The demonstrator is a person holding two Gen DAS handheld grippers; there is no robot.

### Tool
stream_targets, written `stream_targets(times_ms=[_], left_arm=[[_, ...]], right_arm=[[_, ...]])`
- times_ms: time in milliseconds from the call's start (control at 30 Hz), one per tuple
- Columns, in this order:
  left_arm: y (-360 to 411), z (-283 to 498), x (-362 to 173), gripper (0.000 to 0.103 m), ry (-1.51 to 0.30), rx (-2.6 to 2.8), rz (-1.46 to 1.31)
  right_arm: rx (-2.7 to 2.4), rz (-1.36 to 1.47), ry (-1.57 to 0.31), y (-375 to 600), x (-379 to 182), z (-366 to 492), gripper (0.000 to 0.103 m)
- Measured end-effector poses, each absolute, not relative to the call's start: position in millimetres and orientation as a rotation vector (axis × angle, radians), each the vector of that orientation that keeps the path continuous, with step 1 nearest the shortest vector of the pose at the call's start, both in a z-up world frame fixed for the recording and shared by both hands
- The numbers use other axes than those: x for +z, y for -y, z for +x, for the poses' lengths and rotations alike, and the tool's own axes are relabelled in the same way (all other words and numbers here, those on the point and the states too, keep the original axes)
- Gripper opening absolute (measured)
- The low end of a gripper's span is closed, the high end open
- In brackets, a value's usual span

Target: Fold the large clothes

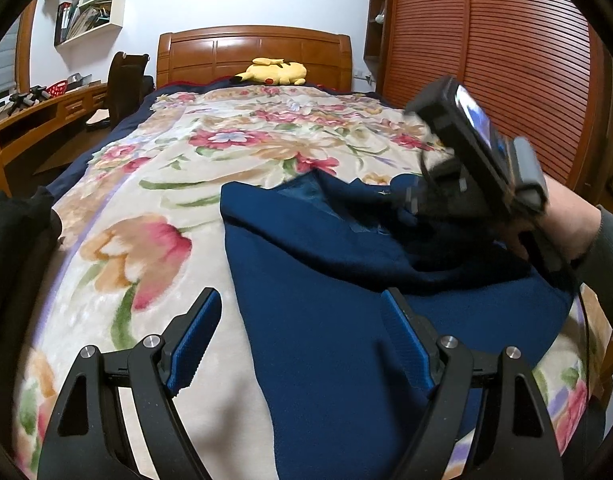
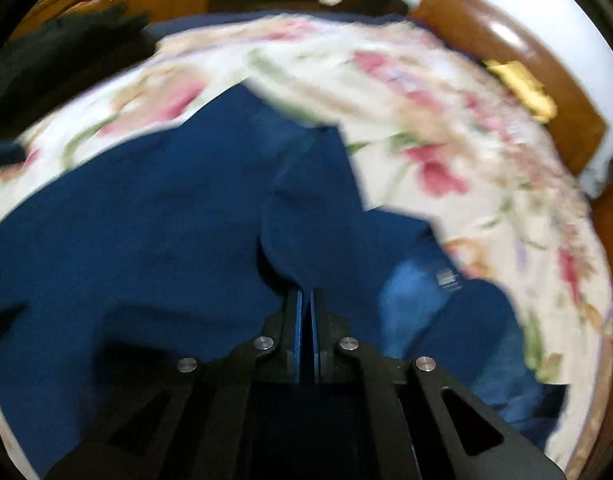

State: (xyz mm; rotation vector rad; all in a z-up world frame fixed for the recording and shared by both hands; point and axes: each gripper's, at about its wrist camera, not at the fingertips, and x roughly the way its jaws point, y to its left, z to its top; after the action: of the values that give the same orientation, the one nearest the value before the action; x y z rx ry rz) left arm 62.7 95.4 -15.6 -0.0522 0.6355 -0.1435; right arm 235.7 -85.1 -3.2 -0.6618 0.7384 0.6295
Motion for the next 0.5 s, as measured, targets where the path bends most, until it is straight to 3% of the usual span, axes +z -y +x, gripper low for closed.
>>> stream_targets(times_ms=[133,200,267,500], left_arm=[[-95.2,62.6,-16.9,0.082,-0.639,-0.146,-0.045],[-94.9,62.1,-17.1,0.082,-0.638,-0.147,-0.042],[-94.3,62.0,-17.2,0.082,-0.637,-0.148,-0.042],[-93.2,62.4,-17.0,0.082,-0.637,-0.148,-0.036]], right_arm=[[0.294,-0.577,-0.573,111.4,25.2,260.8,0.006],[0.306,-0.545,-0.590,120.0,29.4,266.2,0.031],[0.342,-0.517,-0.606,127.4,29.5,263.3,0.044],[0.519,-0.494,-0.688,138.3,18.5,233.0,0.044]])
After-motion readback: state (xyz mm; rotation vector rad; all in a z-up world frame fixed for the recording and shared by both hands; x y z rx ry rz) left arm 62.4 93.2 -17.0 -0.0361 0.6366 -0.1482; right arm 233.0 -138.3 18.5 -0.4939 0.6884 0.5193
